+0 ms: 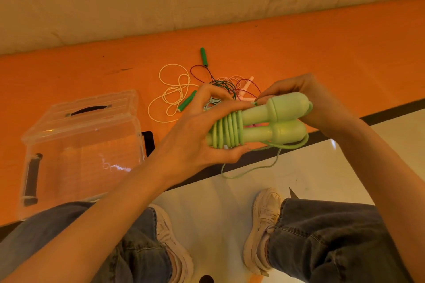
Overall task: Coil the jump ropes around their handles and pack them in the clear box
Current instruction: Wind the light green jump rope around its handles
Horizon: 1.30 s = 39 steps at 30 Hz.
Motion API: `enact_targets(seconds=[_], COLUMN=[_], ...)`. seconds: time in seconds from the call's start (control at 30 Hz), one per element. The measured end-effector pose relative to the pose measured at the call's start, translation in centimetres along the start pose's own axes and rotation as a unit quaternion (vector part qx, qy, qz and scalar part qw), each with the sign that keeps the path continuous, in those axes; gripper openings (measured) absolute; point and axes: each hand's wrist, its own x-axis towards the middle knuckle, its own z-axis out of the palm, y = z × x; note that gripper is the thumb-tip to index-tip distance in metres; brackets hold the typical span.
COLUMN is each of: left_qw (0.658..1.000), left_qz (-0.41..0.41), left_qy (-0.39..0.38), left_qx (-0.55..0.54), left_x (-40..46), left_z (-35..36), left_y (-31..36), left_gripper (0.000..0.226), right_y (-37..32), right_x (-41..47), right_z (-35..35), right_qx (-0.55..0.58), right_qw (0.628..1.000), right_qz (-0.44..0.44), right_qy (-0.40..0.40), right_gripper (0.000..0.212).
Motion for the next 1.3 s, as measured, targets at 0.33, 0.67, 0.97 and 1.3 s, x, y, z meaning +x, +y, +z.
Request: enact_targets(seconds=[0.33,0.67,0.97,1.3], left_qw=[0.994,0.984,0.967,0.966], left_qz=[-0.078,-0.127,-0.095,-0.087], left_qy=[0.070,0.090,0.024,-0.031], left_qx=[-0.042,0.089,0.236,0.240], left_x=[0.7,0.6,0.8,0.6], left_z=[0.0,0.2,1.0,0.7], left_y=[-0.4,-1.2,-1.2,-1.3], left_gripper=[0.054,0.050,0.058,0.076], right_y=[0.3,-1.0,-2.2,-3.2], right_x=[-0.6,-1.7,-2.3,-2.7], right_z=[1.0,2.7,3.1,3.1], right_qx=[0.026,0.037,0.066,0.188], right_qw=[0.996,0.988,0.984,0.956], right_qz=[0.065,0.071,0.111,0.202], right_qy=[-0.055,-0.132,-0.119,-0.096], right_gripper=[0.006,0.015,0.019,0.017])
